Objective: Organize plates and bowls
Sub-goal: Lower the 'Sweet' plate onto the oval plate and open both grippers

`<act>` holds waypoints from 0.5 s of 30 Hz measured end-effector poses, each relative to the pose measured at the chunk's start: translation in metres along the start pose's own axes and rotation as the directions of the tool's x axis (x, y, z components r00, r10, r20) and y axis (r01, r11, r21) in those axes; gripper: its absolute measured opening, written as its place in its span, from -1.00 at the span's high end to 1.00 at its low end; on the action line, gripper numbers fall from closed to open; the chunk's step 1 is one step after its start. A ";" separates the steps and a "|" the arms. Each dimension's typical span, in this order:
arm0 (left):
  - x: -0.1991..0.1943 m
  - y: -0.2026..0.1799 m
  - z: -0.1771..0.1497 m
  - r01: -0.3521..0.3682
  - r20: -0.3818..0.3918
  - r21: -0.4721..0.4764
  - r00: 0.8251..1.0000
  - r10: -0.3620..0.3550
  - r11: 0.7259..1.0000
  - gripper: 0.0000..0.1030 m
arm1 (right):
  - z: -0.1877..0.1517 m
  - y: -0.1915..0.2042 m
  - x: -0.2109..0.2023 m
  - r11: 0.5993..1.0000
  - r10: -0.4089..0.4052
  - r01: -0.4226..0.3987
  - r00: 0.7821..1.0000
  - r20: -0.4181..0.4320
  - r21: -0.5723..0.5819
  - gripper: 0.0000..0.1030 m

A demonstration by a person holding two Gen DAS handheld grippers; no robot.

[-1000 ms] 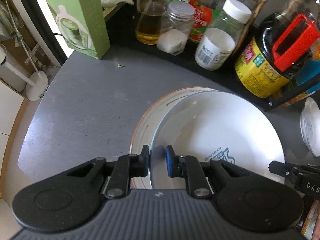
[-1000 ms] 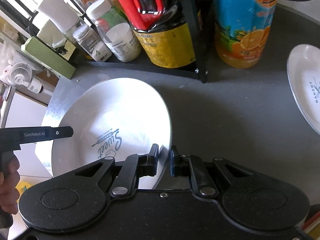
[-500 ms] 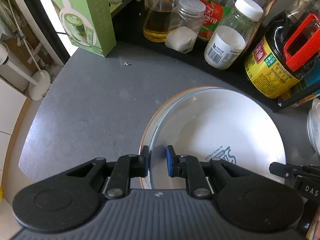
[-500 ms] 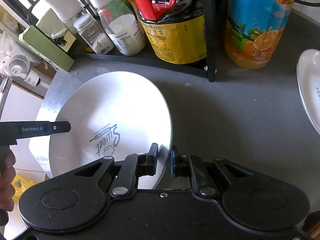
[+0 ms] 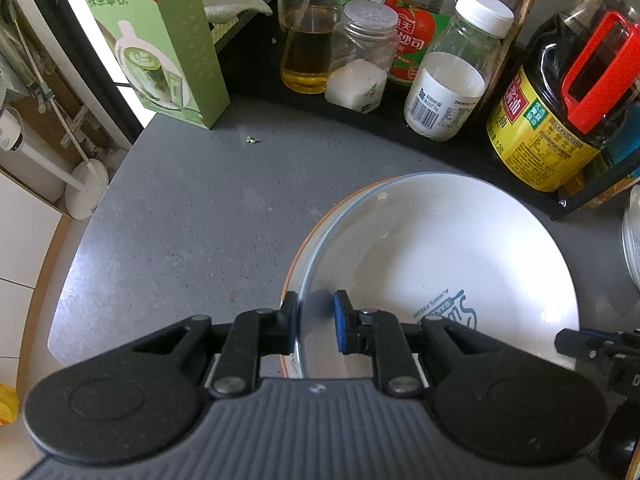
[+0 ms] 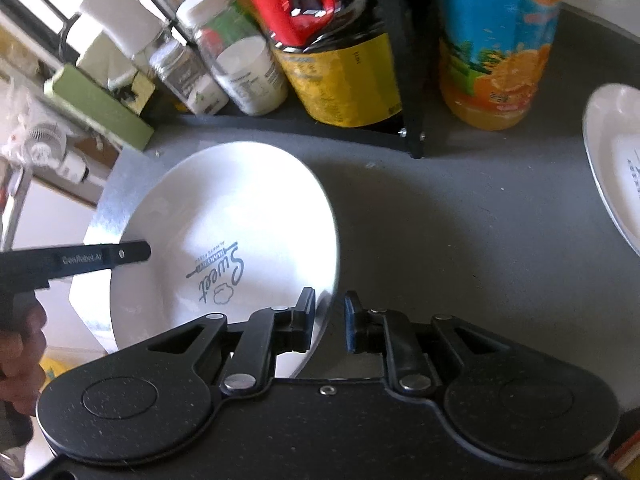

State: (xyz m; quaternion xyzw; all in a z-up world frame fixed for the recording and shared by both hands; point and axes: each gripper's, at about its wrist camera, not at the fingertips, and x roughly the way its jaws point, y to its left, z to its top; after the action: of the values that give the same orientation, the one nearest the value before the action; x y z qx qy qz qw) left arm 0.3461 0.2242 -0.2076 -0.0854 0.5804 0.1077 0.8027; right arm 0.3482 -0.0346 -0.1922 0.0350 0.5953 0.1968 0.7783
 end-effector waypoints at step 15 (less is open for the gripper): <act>-0.004 0.002 -0.006 -0.077 -0.008 0.019 0.997 0.077 0.997 0.65 | -0.004 0.000 0.003 0.999 0.043 -0.043 0.999 0.004 -0.017 0.90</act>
State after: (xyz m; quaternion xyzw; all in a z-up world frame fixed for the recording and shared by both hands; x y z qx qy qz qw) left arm 0.3386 0.2239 -0.2060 -0.0559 0.5875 0.1329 0.7962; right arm 0.3453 -0.0348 -0.1957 0.0415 0.5910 0.2186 0.7753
